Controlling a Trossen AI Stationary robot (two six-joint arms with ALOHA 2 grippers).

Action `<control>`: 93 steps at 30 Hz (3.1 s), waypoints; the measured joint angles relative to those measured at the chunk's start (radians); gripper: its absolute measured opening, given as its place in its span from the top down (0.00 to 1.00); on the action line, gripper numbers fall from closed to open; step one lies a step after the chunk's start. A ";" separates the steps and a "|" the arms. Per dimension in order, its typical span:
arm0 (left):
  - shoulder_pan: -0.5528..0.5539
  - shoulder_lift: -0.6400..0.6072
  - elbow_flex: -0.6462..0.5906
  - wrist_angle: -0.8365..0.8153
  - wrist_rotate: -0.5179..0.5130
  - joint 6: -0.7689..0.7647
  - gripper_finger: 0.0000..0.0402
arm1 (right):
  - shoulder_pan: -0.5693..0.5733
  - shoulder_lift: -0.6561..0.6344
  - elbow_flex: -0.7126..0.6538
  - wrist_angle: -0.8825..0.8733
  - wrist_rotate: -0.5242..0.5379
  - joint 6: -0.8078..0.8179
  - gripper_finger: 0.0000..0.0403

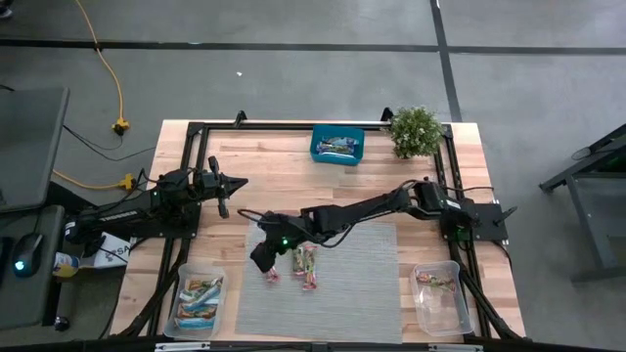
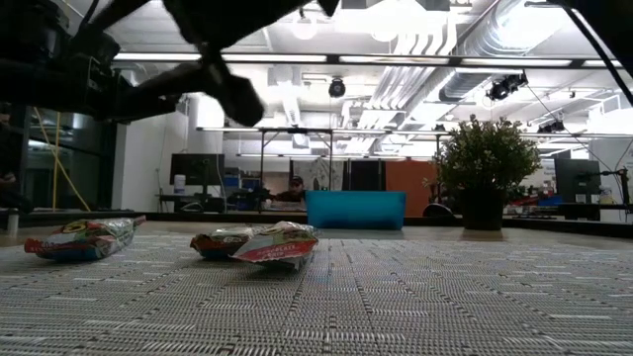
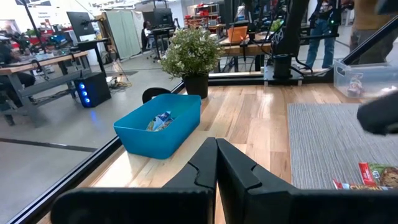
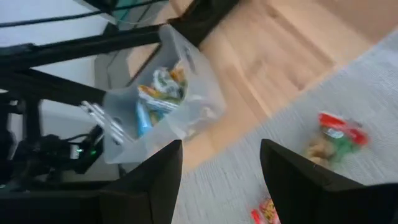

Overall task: Pick and place Granola Bars by type
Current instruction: Put the red granola bar into the right transparent bin

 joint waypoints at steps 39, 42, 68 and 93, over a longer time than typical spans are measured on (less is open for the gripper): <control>0.000 0.000 0.000 0.000 -0.001 0.000 1.00 | -0.025 0.207 0.193 -0.299 0.101 0.017 0.51; 0.000 0.000 0.000 0.000 -0.001 0.000 1.00 | -0.031 0.209 0.193 -0.299 0.101 0.016 0.51; 0.000 0.000 0.000 0.000 -0.001 0.000 1.00 | -0.036 0.210 0.193 -0.281 0.138 -0.015 0.51; 0.000 0.000 0.000 0.000 0.000 0.000 1.00 | -0.036 0.210 0.069 -0.044 0.076 -0.013 0.52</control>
